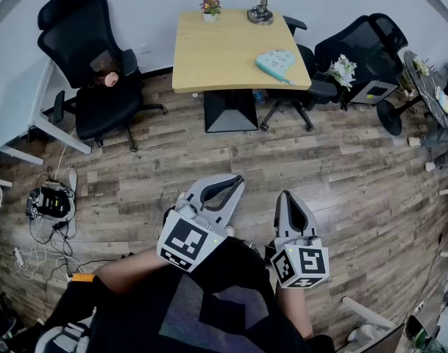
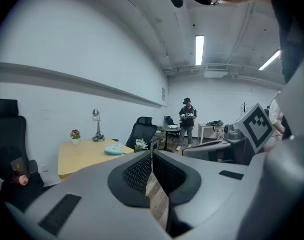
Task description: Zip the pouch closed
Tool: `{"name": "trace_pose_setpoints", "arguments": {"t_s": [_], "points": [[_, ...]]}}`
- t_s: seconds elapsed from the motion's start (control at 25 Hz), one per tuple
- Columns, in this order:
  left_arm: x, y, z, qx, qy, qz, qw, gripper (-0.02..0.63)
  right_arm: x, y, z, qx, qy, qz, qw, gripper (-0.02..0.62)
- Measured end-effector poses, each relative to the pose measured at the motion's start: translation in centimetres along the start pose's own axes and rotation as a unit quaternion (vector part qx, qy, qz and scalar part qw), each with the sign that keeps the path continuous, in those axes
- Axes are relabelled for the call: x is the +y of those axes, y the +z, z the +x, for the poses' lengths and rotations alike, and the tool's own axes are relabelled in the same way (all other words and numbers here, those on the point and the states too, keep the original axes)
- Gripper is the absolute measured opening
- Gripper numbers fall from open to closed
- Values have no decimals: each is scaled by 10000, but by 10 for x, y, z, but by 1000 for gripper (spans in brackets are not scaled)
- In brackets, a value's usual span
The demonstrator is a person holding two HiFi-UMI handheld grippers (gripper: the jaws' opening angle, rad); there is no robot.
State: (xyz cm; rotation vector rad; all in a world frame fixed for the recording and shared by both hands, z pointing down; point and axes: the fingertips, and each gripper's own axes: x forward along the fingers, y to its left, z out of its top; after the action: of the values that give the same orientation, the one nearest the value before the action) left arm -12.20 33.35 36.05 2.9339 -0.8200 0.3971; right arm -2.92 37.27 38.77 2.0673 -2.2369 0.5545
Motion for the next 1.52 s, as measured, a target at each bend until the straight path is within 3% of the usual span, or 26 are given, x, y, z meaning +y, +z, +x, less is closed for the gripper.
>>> {"name": "trace_pose_setpoints", "arguments": {"t_s": [0.4,1.04,1.52], "points": [[9,-2,-13,-15,148,13,9999,15,10,-1,4,-33,73,44,10000,14],[-4,-10,-1,170,144,8,9998,15,-8,-14,4,110,48,168,9998,15],[32,-7,88,304,-333,-187,9988,15,-46,1,72,456,-109,-128,9988,15]]}}
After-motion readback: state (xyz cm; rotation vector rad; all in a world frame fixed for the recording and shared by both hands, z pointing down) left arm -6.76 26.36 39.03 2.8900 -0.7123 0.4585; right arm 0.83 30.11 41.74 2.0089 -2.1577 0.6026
